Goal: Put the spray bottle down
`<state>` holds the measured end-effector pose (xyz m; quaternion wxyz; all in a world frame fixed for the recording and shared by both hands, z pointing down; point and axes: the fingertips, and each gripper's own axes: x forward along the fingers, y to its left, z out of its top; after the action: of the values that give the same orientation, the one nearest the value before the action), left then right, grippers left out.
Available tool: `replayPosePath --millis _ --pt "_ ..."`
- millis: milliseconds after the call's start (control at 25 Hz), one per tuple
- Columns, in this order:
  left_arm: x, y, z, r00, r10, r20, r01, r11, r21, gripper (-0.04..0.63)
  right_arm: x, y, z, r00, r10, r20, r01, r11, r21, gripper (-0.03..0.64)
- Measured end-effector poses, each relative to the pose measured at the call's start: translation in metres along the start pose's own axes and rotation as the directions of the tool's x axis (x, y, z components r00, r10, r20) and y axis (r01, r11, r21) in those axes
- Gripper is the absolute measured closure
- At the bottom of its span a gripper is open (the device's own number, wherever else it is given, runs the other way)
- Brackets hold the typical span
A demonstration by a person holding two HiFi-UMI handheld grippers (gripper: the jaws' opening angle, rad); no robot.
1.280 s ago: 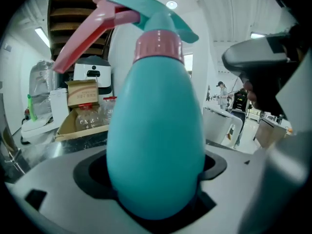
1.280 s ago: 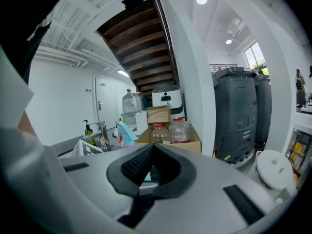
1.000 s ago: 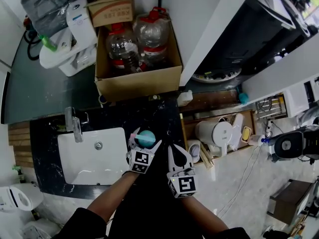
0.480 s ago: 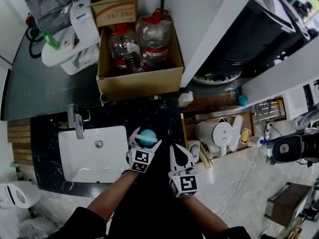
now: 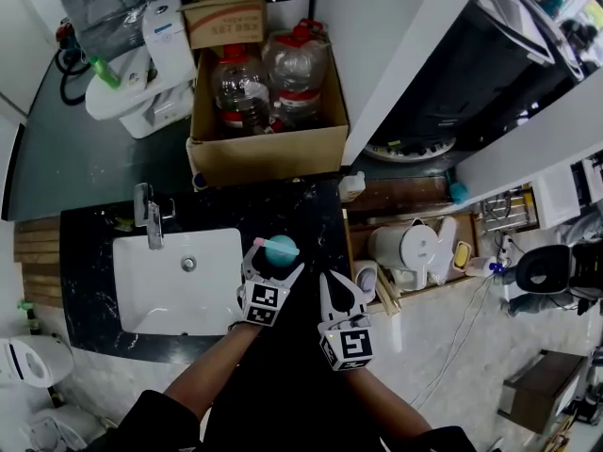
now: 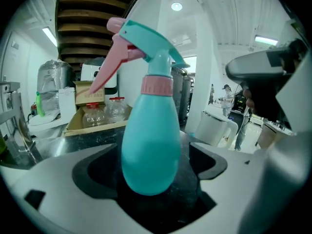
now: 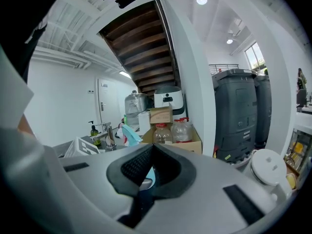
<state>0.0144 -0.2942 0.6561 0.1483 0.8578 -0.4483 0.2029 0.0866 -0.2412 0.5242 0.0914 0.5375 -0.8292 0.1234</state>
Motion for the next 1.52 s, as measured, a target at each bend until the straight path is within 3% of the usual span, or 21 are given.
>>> replayPosePath --millis 200,400,600,880,1040,1160,1280,1360,1520 --pt "-0.024 -0.007 0.003 0.999 0.019 0.026 -0.019 1.000 -0.018 0.141 -0.010 0.003 0.003 1.000 -0.023 0.017 0.022 0.998 0.055 0.601" --pt "-0.067 -0.004 0.019 0.992 0.077 0.099 -0.074 0.997 -0.032 0.143 -0.021 0.021 0.016 0.998 -0.018 0.054 0.017 1.000 0.020 0.601" --pt "-0.109 -0.006 0.028 0.986 0.081 0.148 -0.073 0.996 -0.056 0.143 -0.033 0.044 0.014 0.998 -0.011 0.059 0.011 1.000 0.007 0.601" --pt "-0.159 -0.037 0.046 0.976 -0.002 0.220 0.020 0.997 -0.080 0.144 -0.064 0.074 0.018 0.996 -0.010 0.092 0.011 1.000 -0.011 0.601" --pt "-0.188 -0.052 0.056 0.958 -0.001 0.285 0.033 0.994 -0.108 0.149 -0.079 0.090 0.025 0.993 -0.014 0.120 0.016 1.000 -0.017 0.601" --pt "-0.203 -0.061 0.059 0.950 -0.003 0.313 0.040 0.993 -0.110 0.245 -0.090 0.101 0.028 0.990 -0.002 0.139 0.006 1.000 -0.027 0.601" --pt "-0.218 -0.065 0.058 0.946 0.002 0.324 0.023 0.997 -0.076 0.421 -0.103 0.101 0.029 0.988 -0.018 0.150 0.026 0.998 -0.050 0.601" --pt "-0.230 -0.067 0.061 0.942 0.008 0.335 0.010 0.999 -0.051 0.478 -0.112 0.097 0.029 0.988 -0.040 0.151 0.048 0.998 -0.049 0.601" --pt "-0.249 -0.070 0.062 0.928 0.023 0.372 0.004 0.997 -0.072 0.574 -0.124 0.099 0.025 0.987 -0.053 0.152 0.061 0.997 -0.048 0.601"
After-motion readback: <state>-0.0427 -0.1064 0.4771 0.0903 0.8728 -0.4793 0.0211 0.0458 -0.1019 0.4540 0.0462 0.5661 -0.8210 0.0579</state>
